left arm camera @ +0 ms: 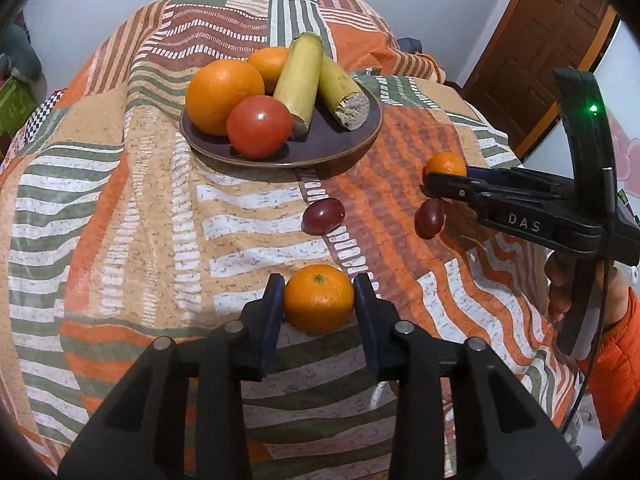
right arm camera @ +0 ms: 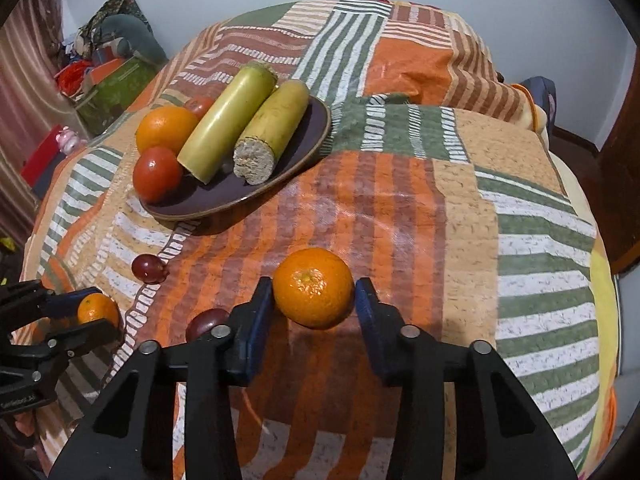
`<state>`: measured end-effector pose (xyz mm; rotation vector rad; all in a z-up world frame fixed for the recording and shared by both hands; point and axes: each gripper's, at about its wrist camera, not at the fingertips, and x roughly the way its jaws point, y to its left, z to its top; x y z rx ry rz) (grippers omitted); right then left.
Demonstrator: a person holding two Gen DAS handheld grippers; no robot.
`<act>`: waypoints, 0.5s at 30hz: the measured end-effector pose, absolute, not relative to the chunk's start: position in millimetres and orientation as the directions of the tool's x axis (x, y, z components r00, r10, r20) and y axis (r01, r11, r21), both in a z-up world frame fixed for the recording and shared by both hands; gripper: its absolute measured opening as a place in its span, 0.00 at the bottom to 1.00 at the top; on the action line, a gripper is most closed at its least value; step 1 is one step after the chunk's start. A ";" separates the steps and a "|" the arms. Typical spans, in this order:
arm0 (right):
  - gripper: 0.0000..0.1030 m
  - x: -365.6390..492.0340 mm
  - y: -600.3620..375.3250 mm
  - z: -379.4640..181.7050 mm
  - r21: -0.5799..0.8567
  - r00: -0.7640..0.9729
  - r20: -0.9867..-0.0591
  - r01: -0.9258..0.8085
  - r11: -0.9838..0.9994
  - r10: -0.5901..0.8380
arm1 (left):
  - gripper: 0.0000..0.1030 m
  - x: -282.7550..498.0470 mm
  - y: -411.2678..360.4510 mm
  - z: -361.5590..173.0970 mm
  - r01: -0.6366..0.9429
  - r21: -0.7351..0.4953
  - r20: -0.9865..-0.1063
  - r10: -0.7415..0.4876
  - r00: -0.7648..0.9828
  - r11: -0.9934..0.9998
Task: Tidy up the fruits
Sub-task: 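Grasp a mandarin with the left gripper while the right gripper grasps another mandarin, then carry both mandarins onto the purple plate and open both grippers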
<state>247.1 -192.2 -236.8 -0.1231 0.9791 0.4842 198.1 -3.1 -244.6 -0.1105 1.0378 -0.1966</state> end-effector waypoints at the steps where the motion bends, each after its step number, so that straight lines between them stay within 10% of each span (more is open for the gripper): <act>1: 0.34 247.1 -192.0 -236.5 0.116 0.461 -0.820 -0.447 0.887 0.340 | 0.34 199.1 -2.3 -243.0 0.106 -0.182 -0.842 -0.210 0.497 0.978; 15: 0.34 247.4 -179.4 -201.1 0.138 0.495 -0.768 -0.492 0.860 0.407 | 0.34 221.0 19.9 -196.1 0.072 -0.151 -0.779 -0.163 0.605 0.986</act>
